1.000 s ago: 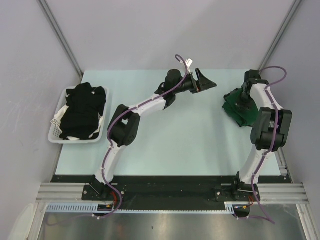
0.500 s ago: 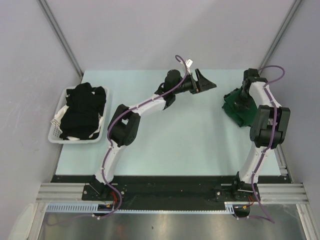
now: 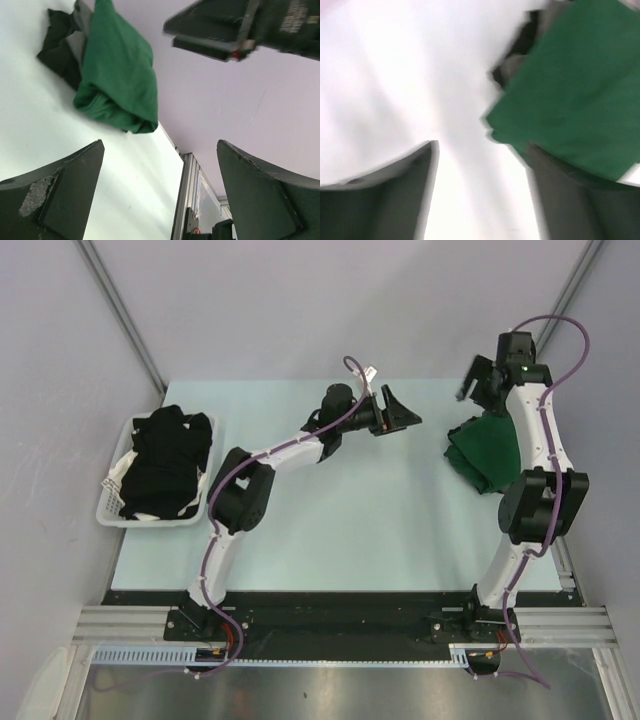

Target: Fold and stack the t-shirts

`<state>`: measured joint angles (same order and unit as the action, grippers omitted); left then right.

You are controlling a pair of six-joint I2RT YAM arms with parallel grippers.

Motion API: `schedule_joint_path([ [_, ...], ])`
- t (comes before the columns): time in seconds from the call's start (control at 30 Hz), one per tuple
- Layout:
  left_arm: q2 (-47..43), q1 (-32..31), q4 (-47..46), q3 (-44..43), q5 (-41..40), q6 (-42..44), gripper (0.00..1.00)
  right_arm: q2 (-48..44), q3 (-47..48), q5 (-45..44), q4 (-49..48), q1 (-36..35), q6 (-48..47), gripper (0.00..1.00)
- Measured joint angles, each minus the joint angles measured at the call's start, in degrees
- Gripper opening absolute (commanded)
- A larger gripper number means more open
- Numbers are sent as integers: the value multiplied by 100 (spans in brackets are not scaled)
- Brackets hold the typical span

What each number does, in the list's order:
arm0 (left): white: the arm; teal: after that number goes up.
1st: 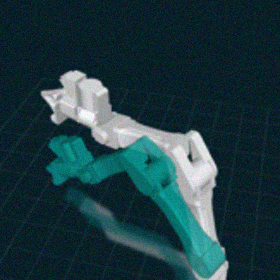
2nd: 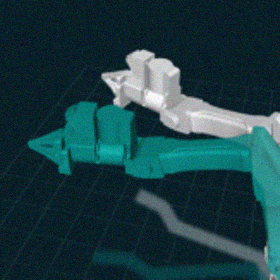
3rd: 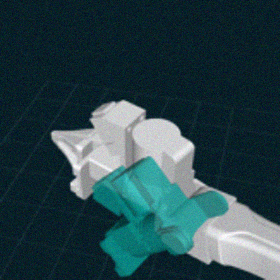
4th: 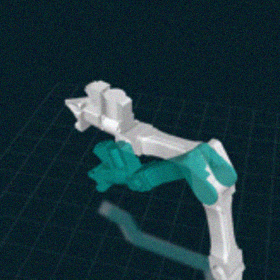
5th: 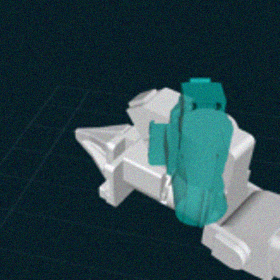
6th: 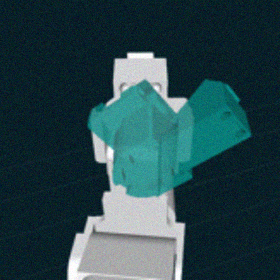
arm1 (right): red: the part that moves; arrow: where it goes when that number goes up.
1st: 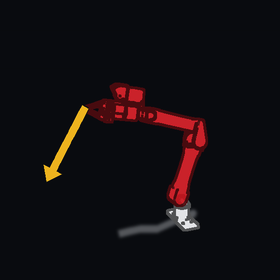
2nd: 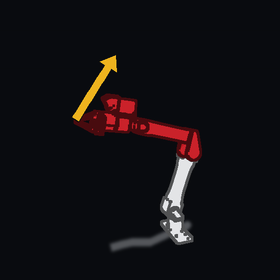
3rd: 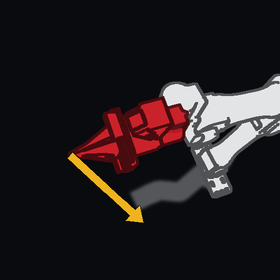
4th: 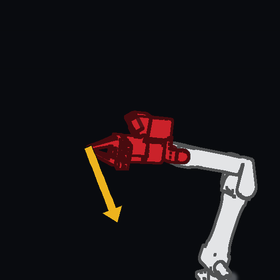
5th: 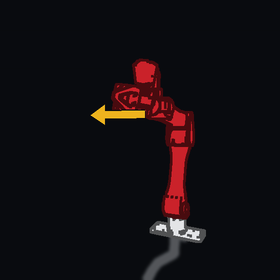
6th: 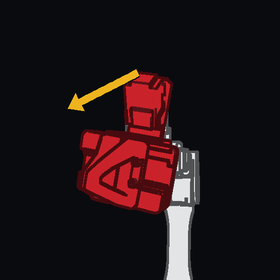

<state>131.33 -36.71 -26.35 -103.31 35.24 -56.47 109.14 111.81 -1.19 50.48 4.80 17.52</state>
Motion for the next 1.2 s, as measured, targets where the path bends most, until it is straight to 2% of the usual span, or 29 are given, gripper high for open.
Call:
schedule_joint_path([
  [0.2, -901, 387, 291, 1193, 103, 409, 99, -586, -133, 197, -518, -953, -109, 100],
  [0.37, -2015, 857, 1346, 1886, -109, 1325, 100, -999, -133, 120, -715, -1300, -133, 100],
  [0.57, -3283, 1290, 3062, 2024, -1056, 2647, 99, -1272, -354, -605, -728, -1659, -437, 100],
  [0.73, -4511, 1377, 4111, 2474, -1884, 3606, 99, -1606, -1235, -1128, -785, -2323, -697, 100],
  [0.93, -5853, 1384, 4769, 3141, -2924, 4188, 100, -1657, -1620, -1606, -756, -2835, -837, 100],
  [1.2, -6717, 1399, 5228, 3550, -3952, 4347, 99, -1735, -1620, -2044, -772, -3257, -835, 100],
])
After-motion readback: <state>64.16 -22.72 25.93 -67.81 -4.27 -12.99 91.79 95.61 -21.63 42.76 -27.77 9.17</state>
